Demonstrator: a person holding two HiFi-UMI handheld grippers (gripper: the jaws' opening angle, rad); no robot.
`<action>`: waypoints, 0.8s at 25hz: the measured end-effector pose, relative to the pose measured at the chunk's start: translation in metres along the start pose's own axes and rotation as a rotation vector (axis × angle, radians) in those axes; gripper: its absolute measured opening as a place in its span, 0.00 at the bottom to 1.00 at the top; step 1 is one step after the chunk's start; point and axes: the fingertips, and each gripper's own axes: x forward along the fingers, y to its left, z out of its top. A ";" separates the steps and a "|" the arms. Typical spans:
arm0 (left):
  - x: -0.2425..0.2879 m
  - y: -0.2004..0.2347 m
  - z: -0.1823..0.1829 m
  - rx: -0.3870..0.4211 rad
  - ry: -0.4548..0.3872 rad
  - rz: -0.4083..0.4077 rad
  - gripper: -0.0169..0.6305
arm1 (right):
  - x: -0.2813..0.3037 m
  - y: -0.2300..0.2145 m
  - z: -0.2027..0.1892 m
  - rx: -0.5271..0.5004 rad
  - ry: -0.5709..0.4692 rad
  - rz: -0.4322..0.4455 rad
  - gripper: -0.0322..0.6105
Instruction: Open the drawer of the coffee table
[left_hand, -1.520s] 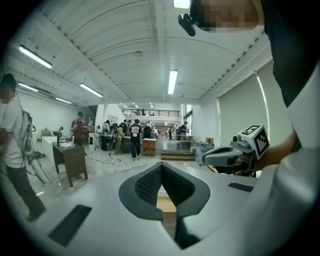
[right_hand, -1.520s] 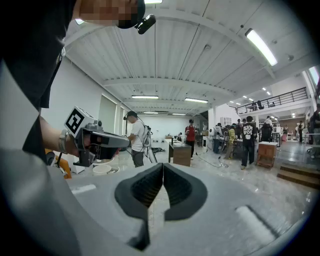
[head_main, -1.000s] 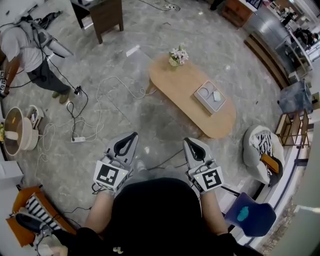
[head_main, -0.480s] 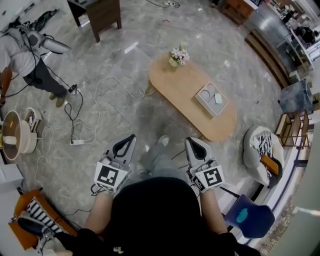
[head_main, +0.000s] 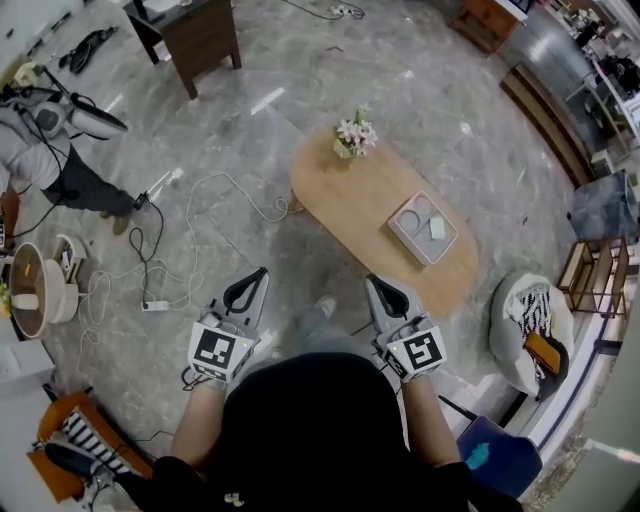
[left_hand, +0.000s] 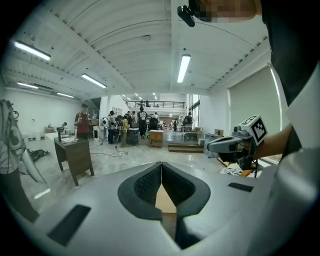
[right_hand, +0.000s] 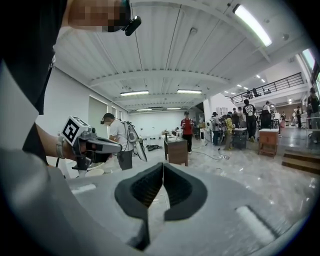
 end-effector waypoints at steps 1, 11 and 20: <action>0.013 0.004 0.004 -0.001 0.007 0.004 0.05 | 0.005 -0.012 0.001 0.009 0.000 0.001 0.05; 0.106 0.023 0.023 -0.007 0.041 0.002 0.05 | 0.035 -0.091 0.011 0.036 0.005 0.017 0.05; 0.142 0.053 0.012 -0.009 0.096 -0.036 0.05 | 0.066 -0.107 0.009 0.062 0.023 0.008 0.05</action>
